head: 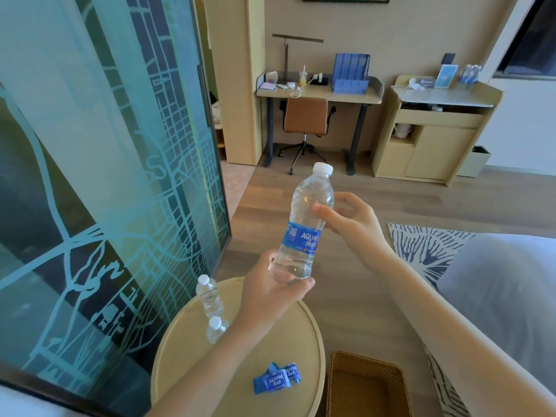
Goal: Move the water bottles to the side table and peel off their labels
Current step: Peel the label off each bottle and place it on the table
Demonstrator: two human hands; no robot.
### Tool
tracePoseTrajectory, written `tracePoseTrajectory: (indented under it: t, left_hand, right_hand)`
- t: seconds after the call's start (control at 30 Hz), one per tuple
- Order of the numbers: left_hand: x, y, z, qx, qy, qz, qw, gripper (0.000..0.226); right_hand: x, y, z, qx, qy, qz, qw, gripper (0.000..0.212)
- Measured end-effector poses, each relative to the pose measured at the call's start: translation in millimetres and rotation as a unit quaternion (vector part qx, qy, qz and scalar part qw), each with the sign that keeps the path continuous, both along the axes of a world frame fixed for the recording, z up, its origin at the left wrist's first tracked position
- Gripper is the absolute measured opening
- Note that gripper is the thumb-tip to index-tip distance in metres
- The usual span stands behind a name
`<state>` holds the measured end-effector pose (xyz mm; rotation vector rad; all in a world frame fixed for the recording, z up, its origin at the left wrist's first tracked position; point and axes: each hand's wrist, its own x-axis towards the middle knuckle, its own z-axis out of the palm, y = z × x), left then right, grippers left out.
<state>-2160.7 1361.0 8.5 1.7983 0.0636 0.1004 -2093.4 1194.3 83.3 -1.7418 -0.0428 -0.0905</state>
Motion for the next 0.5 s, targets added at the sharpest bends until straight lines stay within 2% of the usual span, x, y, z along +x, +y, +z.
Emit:
tracePoseTrajectory:
  t: [0.17,0.33,0.4,0.5]
  left_hand:
    - [1,20,1,-0.12,0.059,-0.085,0.987,0.04]
    - [-7,26,-4,-0.208,0.088,-0.214,0.95,0.049]
    - [-10,25,-7,-0.257,0.111,-0.25,0.927,0.057]
    - [-14,26,-9,-0.309,0.135,-0.283,0.898,0.055]
  right_hand:
    - [1,-10,-5,0.031,0.034,0.047,0.998,0.032]
    - [1,-9,-7,0.123,0.06,0.147,0.98,0.051]
    - [0,-7,-9,0.145,0.072,0.183,0.97,0.055]
    - [0,-7,-10,0.16,0.084,0.212,0.96,0.058]
